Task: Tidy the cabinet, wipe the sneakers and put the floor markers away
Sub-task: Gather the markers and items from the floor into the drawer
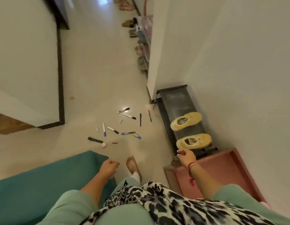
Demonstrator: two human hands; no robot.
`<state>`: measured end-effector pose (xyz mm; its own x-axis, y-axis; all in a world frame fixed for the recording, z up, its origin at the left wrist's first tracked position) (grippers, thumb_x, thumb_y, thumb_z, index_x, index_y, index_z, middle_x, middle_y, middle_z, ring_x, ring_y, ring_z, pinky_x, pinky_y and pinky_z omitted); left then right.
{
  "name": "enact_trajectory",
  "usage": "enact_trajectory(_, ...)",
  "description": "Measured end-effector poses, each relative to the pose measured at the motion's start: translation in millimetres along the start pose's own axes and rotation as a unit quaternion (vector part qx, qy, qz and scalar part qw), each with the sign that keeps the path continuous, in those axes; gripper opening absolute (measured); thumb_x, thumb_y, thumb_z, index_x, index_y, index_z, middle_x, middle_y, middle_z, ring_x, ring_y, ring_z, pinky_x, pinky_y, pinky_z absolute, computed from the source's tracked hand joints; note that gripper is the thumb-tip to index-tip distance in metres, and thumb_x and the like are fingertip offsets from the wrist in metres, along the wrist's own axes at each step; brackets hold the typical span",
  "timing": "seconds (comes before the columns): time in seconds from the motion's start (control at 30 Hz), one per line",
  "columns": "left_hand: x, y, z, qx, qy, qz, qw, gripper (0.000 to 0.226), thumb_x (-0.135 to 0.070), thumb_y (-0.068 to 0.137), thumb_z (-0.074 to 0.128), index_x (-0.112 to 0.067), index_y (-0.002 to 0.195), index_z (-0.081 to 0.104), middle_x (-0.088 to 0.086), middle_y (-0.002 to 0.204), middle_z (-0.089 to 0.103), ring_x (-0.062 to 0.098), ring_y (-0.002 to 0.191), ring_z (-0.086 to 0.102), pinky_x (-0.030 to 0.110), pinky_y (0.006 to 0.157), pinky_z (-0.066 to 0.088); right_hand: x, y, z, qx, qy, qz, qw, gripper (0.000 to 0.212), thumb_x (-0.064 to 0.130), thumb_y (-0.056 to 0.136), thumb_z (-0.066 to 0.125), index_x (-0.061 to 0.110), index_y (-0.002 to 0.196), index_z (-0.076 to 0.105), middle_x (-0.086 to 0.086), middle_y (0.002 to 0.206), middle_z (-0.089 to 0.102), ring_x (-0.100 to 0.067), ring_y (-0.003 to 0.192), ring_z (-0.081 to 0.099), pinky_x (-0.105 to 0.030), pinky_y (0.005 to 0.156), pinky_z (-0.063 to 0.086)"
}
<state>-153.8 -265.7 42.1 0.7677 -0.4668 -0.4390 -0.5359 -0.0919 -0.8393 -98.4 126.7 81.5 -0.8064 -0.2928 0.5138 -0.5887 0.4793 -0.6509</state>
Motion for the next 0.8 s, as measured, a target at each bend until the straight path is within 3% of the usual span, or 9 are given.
enact_trajectory(0.07, 0, 13, -17, -0.001, -0.032, -0.027, 0.999, 0.018, -0.009, 0.092, 0.054, -0.014, 0.076, 0.049, 0.005, 0.063, 0.039, 0.014, 0.049, 0.033, 0.021, 0.048, 0.021, 32, 29, 15, 0.037, -0.018, 0.003, 0.999, 0.014, 0.007, 0.083, 0.060, 0.008, 0.096, 0.065, -0.007, 0.090, 0.065, -0.026, 0.090, 0.062, -0.035, 0.086, 0.049)
enact_trajectory(0.17, -8, 33, -43, -0.016, -0.063, -0.055, 0.996, 0.027, -0.005, 0.092, 0.051, -0.015, 0.068, 0.046, 0.004, 0.061, 0.036, 0.012, 0.048, 0.027, 0.024, 0.049, 0.016, 95, 65, 31, 0.057, -0.053, -0.036, 0.996, 0.014, 0.009, 0.083, 0.061, 0.023, 0.082, 0.062, -0.009, 0.095, 0.068, -0.027, 0.092, 0.063, -0.038, 0.085, 0.050)
enact_trajectory(0.33, -61, 65, -79, -0.034, -0.097, -0.055, 0.993, 0.023, -0.010, 0.090, 0.057, -0.012, 0.069, 0.050, 0.009, 0.068, 0.050, 0.019, 0.062, 0.045, 0.031, 0.063, 0.036, 192, 97, 46, 0.084, -0.091, -0.080, 0.989, 0.015, 0.008, 0.086, 0.058, 0.010, 0.099, 0.065, -0.009, 0.099, 0.065, -0.024, 0.096, 0.060, -0.039, 0.092, 0.049)
enact_trajectory(0.47, -101, 85, -98, -0.059, -0.155, -0.029, 0.986, 0.009, -0.017, 0.093, 0.057, -0.012, 0.085, 0.057, 0.010, 0.086, 0.060, 0.022, 0.078, 0.058, 0.032, 0.070, 0.044, 235, 131, 54, 0.109, -0.109, -0.073, 0.985, 0.014, 0.011, 0.087, 0.057, 0.014, 0.097, 0.065, -0.006, 0.101, 0.066, -0.023, 0.097, 0.060, -0.040, 0.092, 0.050)
enact_trajectory(0.6, -120, 97, -93, -0.094, -0.197, -0.070, 0.973, 0.014, -0.014, 0.094, 0.054, -0.013, 0.080, 0.053, 0.007, 0.082, 0.057, 0.018, 0.072, 0.054, 0.027, 0.062, 0.041, 278, 175, 62, 0.139, -0.138, -0.070, 0.978, 0.015, 0.010, 0.088, 0.055, 0.016, 0.098, 0.064, -0.007, 0.103, 0.064, -0.019, 0.093, 0.058, -0.038, 0.092, 0.050)
enact_trajectory(0.7, -136, 113, -78, -0.109, -0.223, -0.101, 0.963, 0.016, -0.012, 0.092, 0.054, -0.014, 0.076, 0.049, 0.009, 0.080, 0.053, 0.017, 0.067, 0.051, 0.025, 0.057, 0.035, 316, 210, 73, 0.174, -0.165, -0.080, 0.967, 0.016, 0.008, 0.089, 0.053, 0.013, 0.098, 0.065, -0.005, 0.101, 0.061, -0.012, 0.081, 0.055, -0.031, 0.081, 0.051)
enact_trajectory(0.8, -158, 138, -60, -0.105, -0.237, -0.118, 0.959, 0.012, -0.015, 0.092, 0.054, -0.014, 0.081, 0.053, 0.007, 0.086, 0.058, 0.018, 0.074, 0.054, 0.027, 0.060, 0.037, 346, 251, 88, 0.196, -0.195, -0.095, 0.956, 0.020, 0.010, 0.089, 0.053, 0.011, 0.104, 0.066, -0.004, 0.107, 0.061, -0.015, 0.092, 0.055, -0.026, 0.079, 0.047)
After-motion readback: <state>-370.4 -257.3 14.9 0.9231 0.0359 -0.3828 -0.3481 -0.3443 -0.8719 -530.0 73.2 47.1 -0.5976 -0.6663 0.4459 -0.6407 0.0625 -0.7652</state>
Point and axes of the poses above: each hand's wrist, its own y-axis towards the middle knuckle, its own z-axis out of the palm, x = y × z, the point moved 10 cm from there along y, towards the middle knuckle
